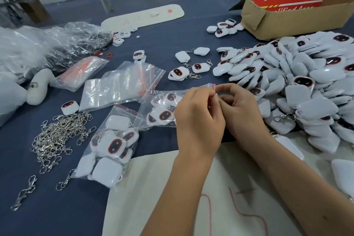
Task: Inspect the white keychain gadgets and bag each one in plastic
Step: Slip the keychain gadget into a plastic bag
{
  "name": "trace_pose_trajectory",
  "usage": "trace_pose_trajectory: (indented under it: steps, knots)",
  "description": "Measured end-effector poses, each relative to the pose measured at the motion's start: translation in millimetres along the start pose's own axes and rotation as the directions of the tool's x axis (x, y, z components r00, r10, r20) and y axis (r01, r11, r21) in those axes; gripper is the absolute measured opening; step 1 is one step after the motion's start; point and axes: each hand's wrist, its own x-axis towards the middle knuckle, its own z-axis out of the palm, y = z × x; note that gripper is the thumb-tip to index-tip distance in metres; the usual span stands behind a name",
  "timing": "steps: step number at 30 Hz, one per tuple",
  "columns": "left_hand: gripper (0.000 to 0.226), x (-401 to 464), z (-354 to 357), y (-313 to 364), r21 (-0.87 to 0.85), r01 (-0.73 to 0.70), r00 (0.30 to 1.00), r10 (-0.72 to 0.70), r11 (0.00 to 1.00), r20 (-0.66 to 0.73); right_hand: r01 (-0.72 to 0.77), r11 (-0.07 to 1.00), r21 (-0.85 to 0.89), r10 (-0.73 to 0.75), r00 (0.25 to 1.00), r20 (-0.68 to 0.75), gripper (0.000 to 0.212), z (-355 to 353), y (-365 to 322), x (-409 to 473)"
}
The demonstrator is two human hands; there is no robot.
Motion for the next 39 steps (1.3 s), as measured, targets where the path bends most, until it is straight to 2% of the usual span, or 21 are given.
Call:
trace_pose_trajectory:
  steps: [3,5,7,9,11,13,17,20,22,24,26,28,30,32,34,36,39]
  knots:
    - [0.014,8,-9,-3,-0.146,0.098,0.984,-0.118,0.984,-0.137,0.07,0.986,-0.15,-0.063,0.997,0.048,0.023,0,0,0]
    - [0.016,18,-21,-14,-0.213,0.189,0.923,-0.247,0.959,-0.295,0.084,0.963,-0.256,-0.061,0.994,0.095,0.03,1,-1,-2]
    - [0.017,29,-36,-33,-0.254,0.29,0.83,-0.375,0.923,-0.414,0.078,0.952,-0.297,-0.051,0.994,0.099,0.027,3,-2,-3]
    - [0.024,37,-51,-54,-0.253,0.425,0.766,-0.494,0.869,-0.412,0.051,0.95,-0.307,-0.036,0.998,0.053,0.021,7,-5,-5]
    - [0.036,40,-61,-69,-0.207,0.53,0.745,-0.568,0.823,-0.351,0.06,0.935,-0.349,-0.052,0.998,0.031,0.023,10,-8,-5]
    - [0.041,40,-66,-72,-0.188,0.561,0.739,-0.59,0.806,-0.325,0.127,0.886,-0.447,-0.106,0.992,0.072,0.025,10,-10,-7]
    - [0.03,39,-55,-53,-0.203,0.426,0.807,-0.472,0.882,-0.356,0.201,0.828,-0.524,-0.142,0.978,0.151,0.008,14,-14,-13]
    - [0.026,33,-35,-34,-0.255,0.34,0.888,-0.398,0.905,-0.229,0.219,0.797,-0.563,-0.173,0.976,0.134,0.008,14,-15,-12]
    - [0.021,26,-22,-25,-0.226,0.258,0.946,-0.293,0.939,-0.137,0.207,0.805,-0.556,-0.131,0.976,0.174,0.032,13,-18,-11]
    - [0.015,20,-13,-20,-0.184,0.192,0.976,-0.207,0.964,-0.062,0.238,0.793,-0.561,-0.081,0.953,0.291,0.053,11,-22,-13]
    - [0.013,16,-8,-19,-0.155,0.16,0.986,-0.165,0.975,-0.017,0.313,0.746,-0.589,-0.097,0.925,0.368,0.054,11,-24,-15]
    - [0.01,15,-6,-21,-0.141,0.16,0.987,-0.159,0.977,0.017,0.316,0.784,-0.535,-0.174,0.938,0.298,0.043,13,-23,-17]
    - [0.009,15,-4,-23,-0.127,0.187,0.98,-0.176,0.974,0.096,0.292,0.809,-0.51,-0.276,0.955,0.109,0.028,15,-20,-19]
    - [0.01,13,-1,-21,-0.091,0.2,0.966,-0.181,0.975,0.186,0.265,0.724,-0.637,-0.411,0.907,-0.09,0.013,14,-18,-19]
    - [0.012,9,2,-18,-0.032,0.133,0.961,-0.121,0.991,0.248,0.159,0.59,-0.791,-0.506,0.837,-0.209,0.014,7,-15,-17]
    - [0.019,6,4,-15,0.022,0.055,0.946,-0.059,0.998,0.319,0.014,0.475,-0.88,-0.462,0.855,-0.236,0.029,1,-14,-14]
    - [0.026,4,5,-14,0.081,0.011,0.906,-0.044,0.997,0.421,-0.106,0.358,-0.928,-0.264,0.942,-0.209,0.042,3,-16,-14]
